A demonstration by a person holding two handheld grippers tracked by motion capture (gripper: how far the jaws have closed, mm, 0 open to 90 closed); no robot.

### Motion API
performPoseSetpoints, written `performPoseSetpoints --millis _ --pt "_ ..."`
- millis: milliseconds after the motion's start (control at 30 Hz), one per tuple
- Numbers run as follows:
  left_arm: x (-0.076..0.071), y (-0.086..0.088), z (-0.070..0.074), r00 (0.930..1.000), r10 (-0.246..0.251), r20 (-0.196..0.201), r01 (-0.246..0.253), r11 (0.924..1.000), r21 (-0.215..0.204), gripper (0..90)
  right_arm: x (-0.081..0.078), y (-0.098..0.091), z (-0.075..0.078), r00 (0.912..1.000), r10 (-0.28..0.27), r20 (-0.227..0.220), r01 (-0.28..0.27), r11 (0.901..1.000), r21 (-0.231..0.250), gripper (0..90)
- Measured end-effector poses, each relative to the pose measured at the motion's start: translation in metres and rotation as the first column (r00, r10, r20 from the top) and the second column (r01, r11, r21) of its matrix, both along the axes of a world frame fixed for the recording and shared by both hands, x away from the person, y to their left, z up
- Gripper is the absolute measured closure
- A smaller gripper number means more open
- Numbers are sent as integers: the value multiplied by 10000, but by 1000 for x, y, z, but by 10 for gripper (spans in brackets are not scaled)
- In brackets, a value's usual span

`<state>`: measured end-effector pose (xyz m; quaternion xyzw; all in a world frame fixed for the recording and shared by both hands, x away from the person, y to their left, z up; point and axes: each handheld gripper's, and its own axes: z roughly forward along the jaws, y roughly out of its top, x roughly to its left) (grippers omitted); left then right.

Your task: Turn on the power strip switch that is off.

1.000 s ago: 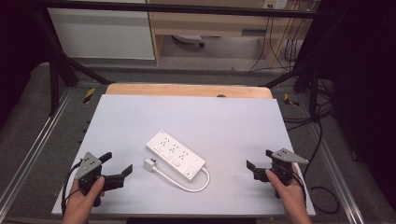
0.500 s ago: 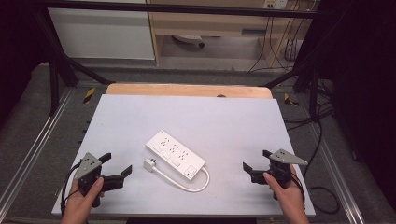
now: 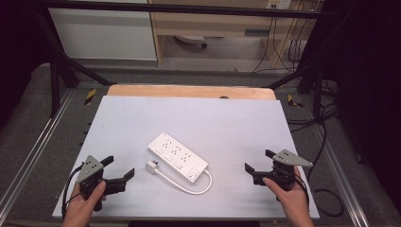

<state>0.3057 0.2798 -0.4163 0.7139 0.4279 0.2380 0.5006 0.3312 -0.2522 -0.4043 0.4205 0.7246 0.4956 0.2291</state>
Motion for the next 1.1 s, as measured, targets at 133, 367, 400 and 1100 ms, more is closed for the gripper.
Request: performPoseSetpoints --millis 133,367,400,1100 --pt "1 -1 -1 10000 -25 -35 25 9999 114 58 1 5 8 9998 198 61 -198 9998 33 32" --pt "2 -1 -2 10000 9 -13 -8 9994 333 57 7 15 16 9981 612 14 -612 9981 -60 46" --pt "2 -1 -2 10000 -9 -19 10 9995 329 56 9 18 18 9972 740 -50 -740 9973 -29 46" --pt "3 -3 -4 9999 -37 -119 41 9995 322 58 27 58 41 9855 1697 -52 -1697 9854 -137 43"
